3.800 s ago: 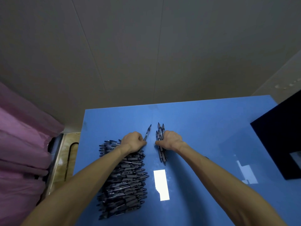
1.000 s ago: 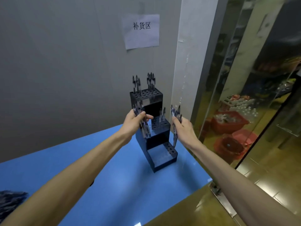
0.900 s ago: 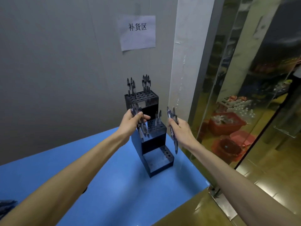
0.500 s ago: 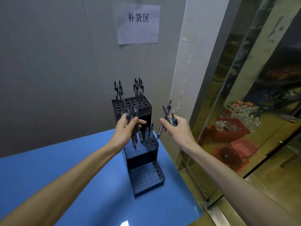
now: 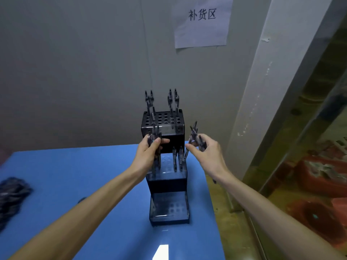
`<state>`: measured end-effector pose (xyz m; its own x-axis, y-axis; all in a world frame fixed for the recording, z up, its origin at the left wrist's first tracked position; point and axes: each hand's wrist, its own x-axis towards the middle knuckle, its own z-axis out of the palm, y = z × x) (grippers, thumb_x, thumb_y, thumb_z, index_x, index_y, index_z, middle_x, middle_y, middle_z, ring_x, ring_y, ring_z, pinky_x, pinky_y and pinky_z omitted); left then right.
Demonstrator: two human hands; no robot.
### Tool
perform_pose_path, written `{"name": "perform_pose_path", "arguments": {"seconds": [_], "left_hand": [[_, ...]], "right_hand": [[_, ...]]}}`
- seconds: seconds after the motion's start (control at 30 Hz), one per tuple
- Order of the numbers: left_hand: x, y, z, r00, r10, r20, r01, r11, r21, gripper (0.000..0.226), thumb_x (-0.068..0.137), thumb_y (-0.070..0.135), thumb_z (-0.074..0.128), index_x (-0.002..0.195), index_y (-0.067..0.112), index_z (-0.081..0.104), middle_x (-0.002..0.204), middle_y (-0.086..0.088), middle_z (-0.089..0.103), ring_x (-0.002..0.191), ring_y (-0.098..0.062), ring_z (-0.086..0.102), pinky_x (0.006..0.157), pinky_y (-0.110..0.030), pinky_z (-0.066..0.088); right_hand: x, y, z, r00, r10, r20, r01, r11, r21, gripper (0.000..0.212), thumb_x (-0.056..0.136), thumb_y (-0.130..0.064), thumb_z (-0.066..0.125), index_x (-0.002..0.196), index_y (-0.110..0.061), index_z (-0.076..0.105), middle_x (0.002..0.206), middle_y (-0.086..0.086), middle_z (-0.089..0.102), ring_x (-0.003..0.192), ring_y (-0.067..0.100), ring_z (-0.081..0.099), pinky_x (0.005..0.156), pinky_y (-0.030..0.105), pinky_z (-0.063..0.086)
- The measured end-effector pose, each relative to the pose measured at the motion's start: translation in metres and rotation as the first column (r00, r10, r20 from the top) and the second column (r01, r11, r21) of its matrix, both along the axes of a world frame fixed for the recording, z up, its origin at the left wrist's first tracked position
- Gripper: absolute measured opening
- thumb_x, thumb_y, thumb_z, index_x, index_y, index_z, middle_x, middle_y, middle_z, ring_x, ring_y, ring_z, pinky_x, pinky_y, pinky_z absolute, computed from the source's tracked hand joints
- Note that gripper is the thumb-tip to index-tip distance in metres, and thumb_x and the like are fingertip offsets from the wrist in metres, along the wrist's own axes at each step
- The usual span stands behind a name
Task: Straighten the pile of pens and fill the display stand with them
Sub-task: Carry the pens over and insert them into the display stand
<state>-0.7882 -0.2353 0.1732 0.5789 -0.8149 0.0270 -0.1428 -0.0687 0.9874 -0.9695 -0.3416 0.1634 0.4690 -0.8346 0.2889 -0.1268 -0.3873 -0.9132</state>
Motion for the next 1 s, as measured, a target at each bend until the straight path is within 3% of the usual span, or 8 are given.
{"name": "perform_pose_path", "arguments": {"seconds": [0.07, 0.17, 0.33, 0.47, 0.6, 0.67, 0.8, 1.0], "left_hand": [[-0.007, 0.001, 0.001, 0.999, 0.044, -0.029, -0.044, 0.999, 0.002, 0.019, 0.108, 0.027, 0.051, 0.116, 0.018, 0.066, 0.115, 0.007, 0.074, 0.106, -0.003, 0.068, 0.093, -0.027, 0.051], [-0.015, 0.002, 0.0, 0.996, 0.089, -0.003, -0.089, 0.996, 0.025, 0.02, 0.107, 0.029, 0.054, 0.117, 0.017, 0.067, 0.115, 0.001, 0.074, 0.109, -0.01, 0.068, 0.095, -0.032, 0.053], [-0.022, 0.003, 0.003, 0.994, 0.097, 0.058, -0.098, 0.995, 0.009, 0.007, 0.1, 0.028, 0.065, 0.098, 0.022, 0.068, 0.079, 0.02, 0.07, 0.071, 0.008, 0.062, 0.07, -0.018, 0.044], [-0.019, 0.006, 0.004, 0.971, 0.096, 0.219, -0.095, 0.995, -0.013, 0.01, 0.096, 0.025, 0.072, 0.088, 0.02, 0.069, 0.058, 0.023, 0.059, 0.056, 0.004, 0.053, 0.06, -0.02, 0.041], [-0.013, 0.011, -0.003, 0.948, 0.098, 0.302, -0.096, 0.995, -0.023, 0.014, 0.093, 0.028, 0.076, 0.082, 0.021, 0.071, 0.058, 0.015, 0.056, 0.055, -0.004, 0.046, 0.06, -0.027, 0.04], [-0.011, 0.013, -0.01, 0.931, 0.087, 0.355, -0.085, 0.996, -0.022, 0.019, 0.093, 0.028, 0.075, 0.076, 0.026, 0.067, 0.055, 0.013, 0.049, 0.054, -0.008, 0.04, 0.057, -0.031, 0.036], [-0.008, 0.016, -0.022, 0.904, 0.072, 0.421, -0.083, 0.996, 0.008, 0.027, 0.093, 0.03, 0.075, 0.069, 0.03, 0.06, 0.055, 0.01, 0.048, 0.055, -0.011, 0.04, 0.057, -0.034, 0.035], [-0.004, 0.021, -0.043, 0.841, -0.016, 0.54, -0.054, 0.992, 0.113, 0.02, 0.093, 0.036, 0.074, 0.078, 0.026, 0.064, 0.061, 0.007, 0.056, 0.056, -0.009, 0.048, 0.056, -0.035, 0.038]], "right_hand": [[0.0, -0.004, -0.001, 0.999, 0.035, 0.011, -0.035, 0.999, 0.0, 0.01, 0.092, -0.029, 0.075, 0.092, -0.021, 0.069, 0.076, -0.013, 0.066, 0.05, 0.003, 0.043, 0.052, 0.013, 0.034], [-0.004, -0.005, -0.008, 0.999, 0.046, 0.002, -0.046, 0.999, -0.018, 0.024, 0.094, -0.033, 0.072, 0.078, -0.016, 0.066, 0.055, -0.018, 0.049, 0.049, 0.007, 0.032, 0.049, 0.017, 0.026], [-0.01, -0.007, -0.014, 0.999, 0.025, 0.044, -0.024, 1.0, -0.014, 0.022, 0.091, -0.031, 0.077, 0.08, -0.013, 0.072, 0.052, -0.015, 0.046, 0.052, 0.006, 0.031, 0.052, 0.02, 0.027], [-0.002, -0.007, -0.012, 0.996, -0.027, 0.085, 0.03, 0.999, -0.036, 0.025, 0.088, -0.035, 0.079, 0.077, -0.014, 0.07, 0.057, 0.005, 0.052, 0.052, 0.01, 0.034, 0.053, 0.03, 0.033], [0.006, -0.001, -0.017, 0.999, -0.028, -0.016, 0.024, 0.982, -0.188, 0.022, 0.087, -0.033, 0.08, 0.072, -0.032, 0.064, 0.051, -0.008, 0.049, 0.048, 0.008, 0.033, 0.049, 0.025, 0.031], [0.007, 0.001, -0.026, 0.995, -0.051, -0.091, 0.026, 0.967, -0.254, 0.022, 0.088, -0.035, 0.079, 0.074, -0.024, 0.065, 0.052, -0.001, 0.05, 0.048, 0.009, 0.033, 0.05, 0.034, 0.035], [0.008, 0.004, -0.035, 0.982, -0.095, -0.162, 0.035, 0.94, -0.339, 0.041, 0.087, -0.035, 0.08, 0.065, -0.017, 0.05, 0.053, -0.003, 0.04, 0.05, 0.012, 0.031, 0.05, 0.029, 0.029], [0.014, 0.006, -0.026, 0.948, -0.14, -0.284, 0.01, 0.91, -0.415, 0.04, 0.087, -0.043, 0.078, 0.067, -0.013, 0.059, 0.052, -0.007, 0.044, 0.049, 0.015, 0.04, 0.049, 0.027, 0.027]]}}
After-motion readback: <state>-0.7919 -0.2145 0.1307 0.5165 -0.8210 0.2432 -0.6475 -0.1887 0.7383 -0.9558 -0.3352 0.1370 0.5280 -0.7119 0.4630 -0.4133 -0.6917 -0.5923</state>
